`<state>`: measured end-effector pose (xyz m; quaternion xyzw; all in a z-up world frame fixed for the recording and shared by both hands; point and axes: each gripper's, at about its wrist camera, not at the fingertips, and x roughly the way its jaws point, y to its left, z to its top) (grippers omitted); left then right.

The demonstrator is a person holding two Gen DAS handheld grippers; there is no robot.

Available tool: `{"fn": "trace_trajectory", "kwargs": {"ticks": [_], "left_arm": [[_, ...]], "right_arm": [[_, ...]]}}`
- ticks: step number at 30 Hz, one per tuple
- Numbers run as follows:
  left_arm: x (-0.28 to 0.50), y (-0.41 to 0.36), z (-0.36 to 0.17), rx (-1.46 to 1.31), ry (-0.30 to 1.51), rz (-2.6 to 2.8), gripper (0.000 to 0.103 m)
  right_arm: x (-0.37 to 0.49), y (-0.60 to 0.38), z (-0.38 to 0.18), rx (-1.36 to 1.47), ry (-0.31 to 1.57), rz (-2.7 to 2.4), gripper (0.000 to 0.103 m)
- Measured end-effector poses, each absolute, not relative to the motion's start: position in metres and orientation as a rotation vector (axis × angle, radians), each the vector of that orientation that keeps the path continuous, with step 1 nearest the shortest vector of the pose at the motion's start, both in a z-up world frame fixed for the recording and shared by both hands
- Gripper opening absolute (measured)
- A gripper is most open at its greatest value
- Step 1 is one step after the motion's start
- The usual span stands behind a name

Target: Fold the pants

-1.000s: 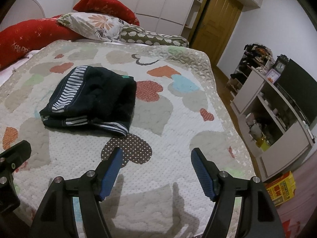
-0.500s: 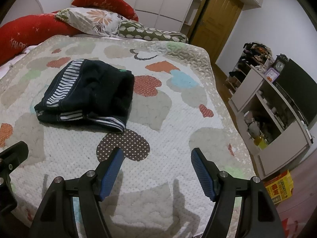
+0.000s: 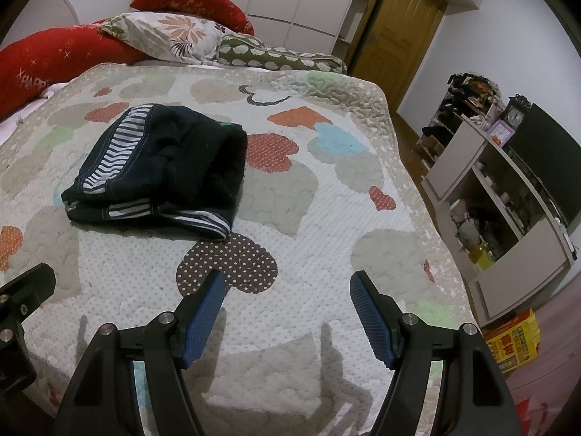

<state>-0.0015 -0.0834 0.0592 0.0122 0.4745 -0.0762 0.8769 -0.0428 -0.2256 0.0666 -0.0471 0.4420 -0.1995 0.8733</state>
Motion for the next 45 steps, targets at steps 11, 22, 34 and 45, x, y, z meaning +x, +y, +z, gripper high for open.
{"fn": "trace_trajectory", "kwargs": {"ticks": [11, 22, 34, 45], "left_arm": [[0.005, -0.083, 0.049, 0.02, 1.025, -0.166, 0.084], [0.01, -0.081, 0.043, 0.018, 1.045, -0.153, 0.084], [0.003, -0.086, 0.049, 0.053, 1.002, -0.169, 0.084], [-0.005, -0.082, 0.061, 0.049, 0.963, -0.147, 0.084]], "right_arm": [[-0.041, -0.226, 0.066, -0.094, 0.93, -0.412, 0.076], [-0.034, -0.23, 0.051, -0.047, 0.97, -0.394, 0.076], [-0.035, -0.224, 0.052, -0.041, 0.957, -0.371, 0.076], [-0.041, -0.218, 0.061, -0.037, 0.934, -0.358, 0.076]]}}
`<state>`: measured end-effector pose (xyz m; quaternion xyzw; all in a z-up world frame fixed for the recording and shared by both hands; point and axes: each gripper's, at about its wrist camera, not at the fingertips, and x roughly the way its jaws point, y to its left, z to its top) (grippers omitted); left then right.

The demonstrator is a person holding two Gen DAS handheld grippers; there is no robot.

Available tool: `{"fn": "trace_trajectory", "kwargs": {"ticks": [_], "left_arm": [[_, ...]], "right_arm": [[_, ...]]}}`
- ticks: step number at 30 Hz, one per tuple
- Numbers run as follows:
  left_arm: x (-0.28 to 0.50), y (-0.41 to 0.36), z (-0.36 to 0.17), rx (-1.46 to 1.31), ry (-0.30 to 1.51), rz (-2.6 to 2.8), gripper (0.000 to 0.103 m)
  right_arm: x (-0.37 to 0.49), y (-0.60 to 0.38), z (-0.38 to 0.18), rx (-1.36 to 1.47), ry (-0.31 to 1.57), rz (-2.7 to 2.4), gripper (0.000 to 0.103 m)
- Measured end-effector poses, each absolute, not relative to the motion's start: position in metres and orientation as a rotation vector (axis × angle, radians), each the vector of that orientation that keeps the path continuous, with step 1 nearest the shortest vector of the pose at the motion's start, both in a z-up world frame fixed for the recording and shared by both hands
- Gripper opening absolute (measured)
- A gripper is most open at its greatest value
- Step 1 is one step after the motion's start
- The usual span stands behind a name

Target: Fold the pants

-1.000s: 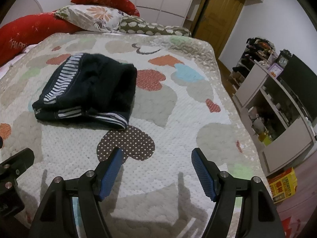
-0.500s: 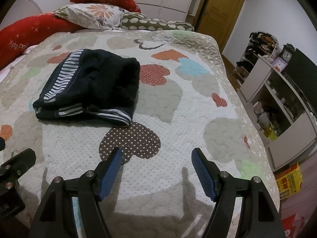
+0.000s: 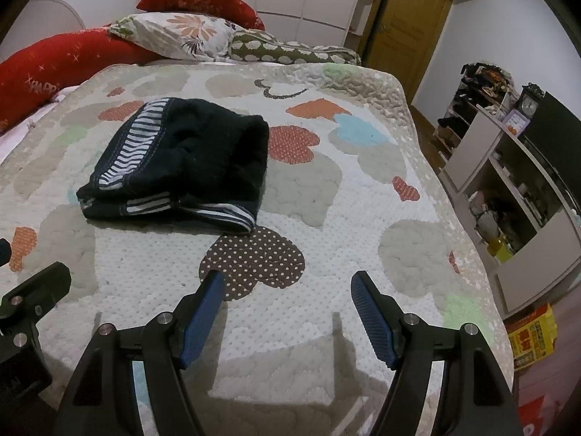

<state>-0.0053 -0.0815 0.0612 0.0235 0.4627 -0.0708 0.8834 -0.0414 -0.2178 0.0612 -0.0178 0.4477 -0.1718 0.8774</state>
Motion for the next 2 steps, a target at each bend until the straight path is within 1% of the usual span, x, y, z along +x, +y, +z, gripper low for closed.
{"fn": "trace_trajectory", "kwargs": {"ticks": [2], "left_arm": [[-0.0068, -0.0805, 0.0626, 0.051, 0.959, -0.14, 0.084]], "right_arm": [[-0.043, -0.2177, 0.064, -0.037, 0.926, -0.36, 0.076]]}}
